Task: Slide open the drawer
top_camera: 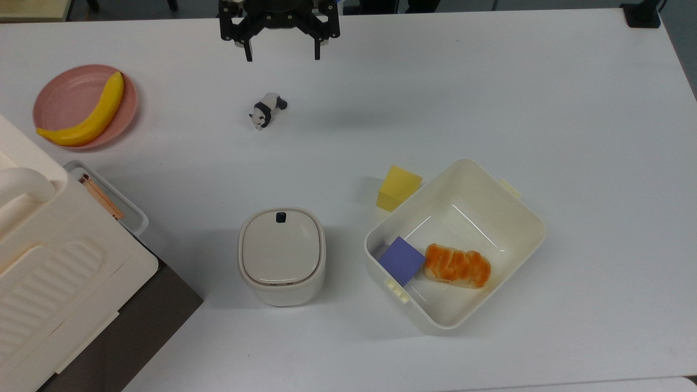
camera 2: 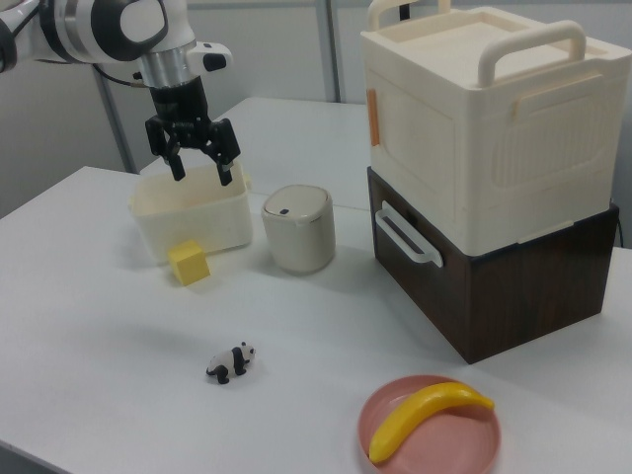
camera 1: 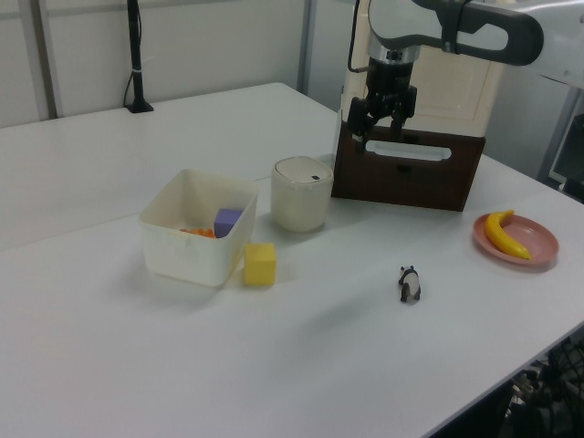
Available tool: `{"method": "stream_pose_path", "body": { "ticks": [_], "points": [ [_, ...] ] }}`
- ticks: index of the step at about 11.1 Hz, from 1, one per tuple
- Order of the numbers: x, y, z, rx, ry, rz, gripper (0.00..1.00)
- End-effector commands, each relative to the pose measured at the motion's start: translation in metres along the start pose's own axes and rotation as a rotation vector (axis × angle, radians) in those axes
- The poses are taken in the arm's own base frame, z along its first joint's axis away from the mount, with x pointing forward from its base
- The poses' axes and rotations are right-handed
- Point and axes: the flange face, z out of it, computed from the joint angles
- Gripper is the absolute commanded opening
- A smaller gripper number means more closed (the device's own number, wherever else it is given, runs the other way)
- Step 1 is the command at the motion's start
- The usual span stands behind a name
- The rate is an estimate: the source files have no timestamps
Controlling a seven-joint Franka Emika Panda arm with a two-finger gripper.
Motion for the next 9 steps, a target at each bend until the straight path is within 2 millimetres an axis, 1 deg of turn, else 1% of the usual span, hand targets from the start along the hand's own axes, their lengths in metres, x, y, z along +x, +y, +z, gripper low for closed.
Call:
{"method": "stream_pose_path", "body": {
  "ticks": [1, 6, 8, 9],
  "points": [
    [-0.014, -0.004, -0.001, 0.015, -0.052, 0.013, 1.00],
    [-0.016, -0.003, -0.002, 0.019, -0.060, 0.001, 1.00],
    [-0.015, 0.000, -0.003, 0.021, -0.053, -0.072, 1.00],
    [-0.014, 0.004, -0.012, 0.018, -0.034, -0.132, 1.00]
  ]
}}
